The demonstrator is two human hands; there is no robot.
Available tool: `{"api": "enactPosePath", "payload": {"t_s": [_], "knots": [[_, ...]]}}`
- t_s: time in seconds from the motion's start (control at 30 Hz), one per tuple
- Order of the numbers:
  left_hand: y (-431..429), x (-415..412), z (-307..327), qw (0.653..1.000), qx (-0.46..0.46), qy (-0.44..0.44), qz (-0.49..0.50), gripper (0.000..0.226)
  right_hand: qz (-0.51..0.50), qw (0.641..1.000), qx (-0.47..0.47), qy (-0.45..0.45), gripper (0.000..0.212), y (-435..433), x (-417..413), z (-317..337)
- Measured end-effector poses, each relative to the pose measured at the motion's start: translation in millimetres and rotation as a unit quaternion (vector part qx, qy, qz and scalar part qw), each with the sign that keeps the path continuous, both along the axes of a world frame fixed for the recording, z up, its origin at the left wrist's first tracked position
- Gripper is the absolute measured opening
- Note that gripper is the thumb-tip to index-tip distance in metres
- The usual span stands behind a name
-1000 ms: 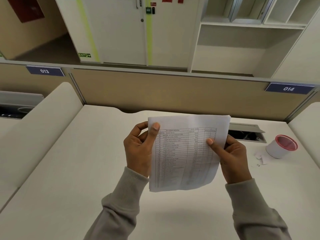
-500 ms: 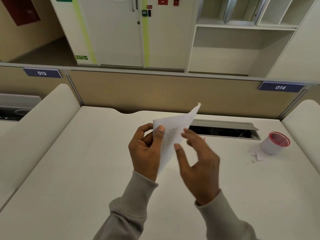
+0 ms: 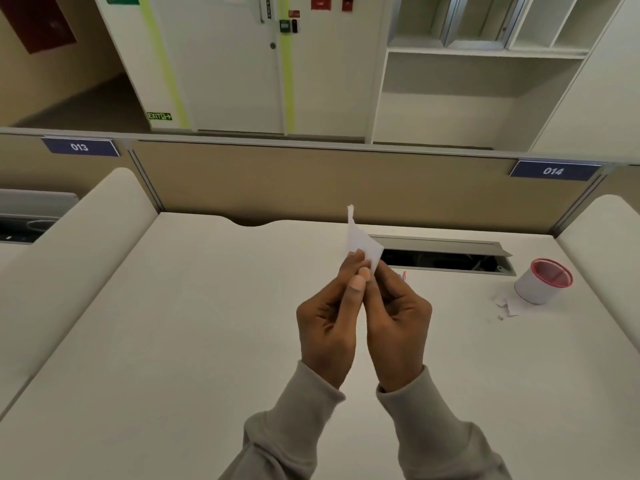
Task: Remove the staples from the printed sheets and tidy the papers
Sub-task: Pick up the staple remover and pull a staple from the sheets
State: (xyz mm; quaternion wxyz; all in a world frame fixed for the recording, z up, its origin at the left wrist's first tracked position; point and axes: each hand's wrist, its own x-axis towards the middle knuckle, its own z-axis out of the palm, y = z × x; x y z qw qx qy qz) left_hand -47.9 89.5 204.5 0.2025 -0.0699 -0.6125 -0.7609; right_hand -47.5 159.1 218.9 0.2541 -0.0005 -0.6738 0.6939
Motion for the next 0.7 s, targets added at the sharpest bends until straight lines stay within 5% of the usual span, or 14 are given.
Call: {"api": "enactPosePath", "payload": {"t_s": [0.33,0.5,0.7], "knots": [[-16,-23,-4,0.976,-0.18,0.025,0.121,0.056,-0.014,0.992,-0.1,-0.071,0.013,29,-13,5],[-61,-57,-16,0.98,-0.108,-0.099,0.132,0.08,0.021,0.989,-0.13,-0.071,0.015,48,-14,15],[-87,-70,-17,0.989,-0.056,-0.136,0.014,0.041,0.019,0.989,-0.132,-0.069,0.015,59,-17,16]]}}
